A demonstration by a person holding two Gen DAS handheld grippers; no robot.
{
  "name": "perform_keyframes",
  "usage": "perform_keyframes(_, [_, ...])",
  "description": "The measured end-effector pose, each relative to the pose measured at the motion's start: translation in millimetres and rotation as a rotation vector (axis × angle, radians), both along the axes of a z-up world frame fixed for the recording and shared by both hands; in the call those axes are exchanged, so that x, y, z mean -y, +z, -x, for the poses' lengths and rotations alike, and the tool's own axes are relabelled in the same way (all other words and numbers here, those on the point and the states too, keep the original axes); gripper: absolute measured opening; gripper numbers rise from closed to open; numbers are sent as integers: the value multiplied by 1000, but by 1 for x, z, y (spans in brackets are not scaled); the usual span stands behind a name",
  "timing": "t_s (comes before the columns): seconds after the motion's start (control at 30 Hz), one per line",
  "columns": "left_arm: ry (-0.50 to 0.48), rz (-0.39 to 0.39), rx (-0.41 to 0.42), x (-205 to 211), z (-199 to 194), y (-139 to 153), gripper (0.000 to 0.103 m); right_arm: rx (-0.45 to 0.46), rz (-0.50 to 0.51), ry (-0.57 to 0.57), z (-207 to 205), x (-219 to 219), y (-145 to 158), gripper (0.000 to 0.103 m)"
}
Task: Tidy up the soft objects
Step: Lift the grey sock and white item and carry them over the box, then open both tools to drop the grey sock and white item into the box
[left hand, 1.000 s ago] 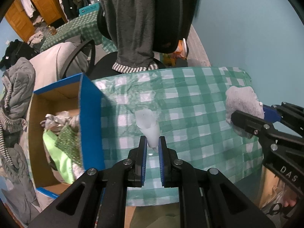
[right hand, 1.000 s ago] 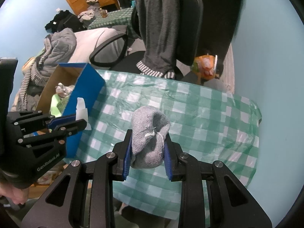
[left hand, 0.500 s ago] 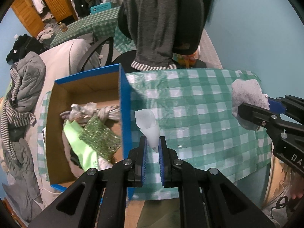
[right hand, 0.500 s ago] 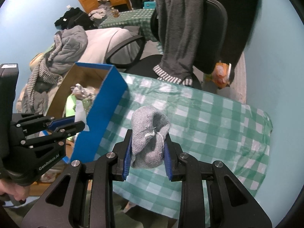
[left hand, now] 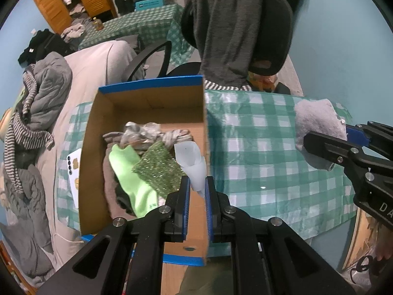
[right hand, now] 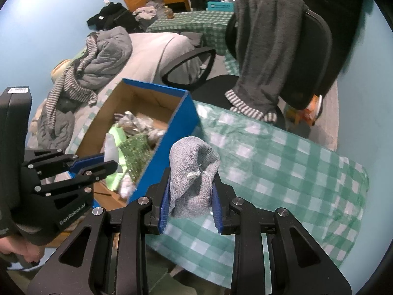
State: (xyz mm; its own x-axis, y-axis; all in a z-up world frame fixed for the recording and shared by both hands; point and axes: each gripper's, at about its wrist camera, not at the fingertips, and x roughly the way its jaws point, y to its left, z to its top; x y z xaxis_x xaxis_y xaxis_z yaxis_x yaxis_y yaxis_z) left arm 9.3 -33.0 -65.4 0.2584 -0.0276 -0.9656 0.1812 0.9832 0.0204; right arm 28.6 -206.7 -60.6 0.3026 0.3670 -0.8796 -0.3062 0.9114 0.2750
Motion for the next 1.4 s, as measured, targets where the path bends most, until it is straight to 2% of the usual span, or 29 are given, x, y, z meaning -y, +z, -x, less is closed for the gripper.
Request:
perform_keyframes(0.47, [81,-10,-27,-61,-8,-14,11,-21,-21,81,-22,-64,-10,28])
perform_keyframes(1.0, [122,8,-81,-115,-20,-44,12,-88,-11,125,-40,-127,-40,28])
perform_keyframes(1.17, [124,11,-84,-124,-23,-47,13,-106,-4,125,-42,-138,-47,29])
perform_keyframes(1.3, [127,12,-85,-130,-25,-46,15,-121,1,125,-44,-144,-49,34])
perform_keyframes(1.4, [135,8,-84,-134,-27,-45,21,-120,13,127,-46,-147,-49,36])
